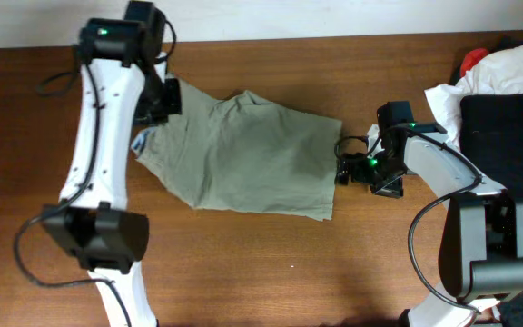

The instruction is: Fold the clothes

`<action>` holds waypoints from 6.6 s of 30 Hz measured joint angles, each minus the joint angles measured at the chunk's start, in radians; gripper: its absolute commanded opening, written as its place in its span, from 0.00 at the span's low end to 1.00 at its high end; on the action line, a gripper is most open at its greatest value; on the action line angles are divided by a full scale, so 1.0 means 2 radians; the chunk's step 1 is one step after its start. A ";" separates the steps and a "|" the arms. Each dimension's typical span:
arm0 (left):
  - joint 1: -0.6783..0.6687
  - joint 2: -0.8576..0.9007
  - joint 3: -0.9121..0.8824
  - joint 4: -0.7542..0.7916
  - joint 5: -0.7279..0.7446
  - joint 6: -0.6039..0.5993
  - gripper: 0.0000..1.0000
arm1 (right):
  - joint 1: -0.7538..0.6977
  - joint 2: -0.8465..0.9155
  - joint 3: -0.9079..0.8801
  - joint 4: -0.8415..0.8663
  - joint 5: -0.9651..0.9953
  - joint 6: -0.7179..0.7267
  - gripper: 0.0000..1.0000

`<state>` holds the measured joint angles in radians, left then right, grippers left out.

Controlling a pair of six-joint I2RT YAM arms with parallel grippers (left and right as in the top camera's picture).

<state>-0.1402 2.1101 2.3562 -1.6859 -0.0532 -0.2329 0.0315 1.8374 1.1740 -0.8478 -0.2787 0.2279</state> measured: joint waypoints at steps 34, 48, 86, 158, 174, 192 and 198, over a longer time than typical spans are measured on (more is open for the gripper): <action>-0.230 0.128 0.025 0.149 0.049 -0.010 0.00 | -0.044 0.000 0.000 0.013 -0.038 -0.013 0.99; -0.291 0.157 0.024 0.183 0.101 -0.007 0.79 | -0.115 0.000 0.000 0.005 -0.146 -0.052 0.99; 0.014 0.268 0.001 0.203 0.309 0.122 0.01 | -0.051 0.002 0.061 -0.077 -0.108 -0.059 0.99; 0.271 0.258 0.013 0.282 0.179 -0.398 0.64 | -0.051 0.002 0.061 -0.077 -0.108 -0.059 0.99; 0.239 0.024 -0.001 0.180 0.097 -0.244 0.65 | -0.051 0.002 0.063 -0.022 -0.113 -0.057 0.99; 0.119 -0.062 -0.001 0.089 0.107 -0.100 0.99 | -0.051 -0.634 0.072 -0.197 -0.133 -0.097 0.99; 0.119 -0.062 -0.001 0.090 0.107 -0.100 0.99 | -0.051 -0.727 0.072 -0.218 -0.088 -0.096 0.99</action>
<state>0.0982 1.9858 2.3539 -1.5066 0.1608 -0.4328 -0.0711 0.3824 1.3170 -1.2835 -0.4538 0.0353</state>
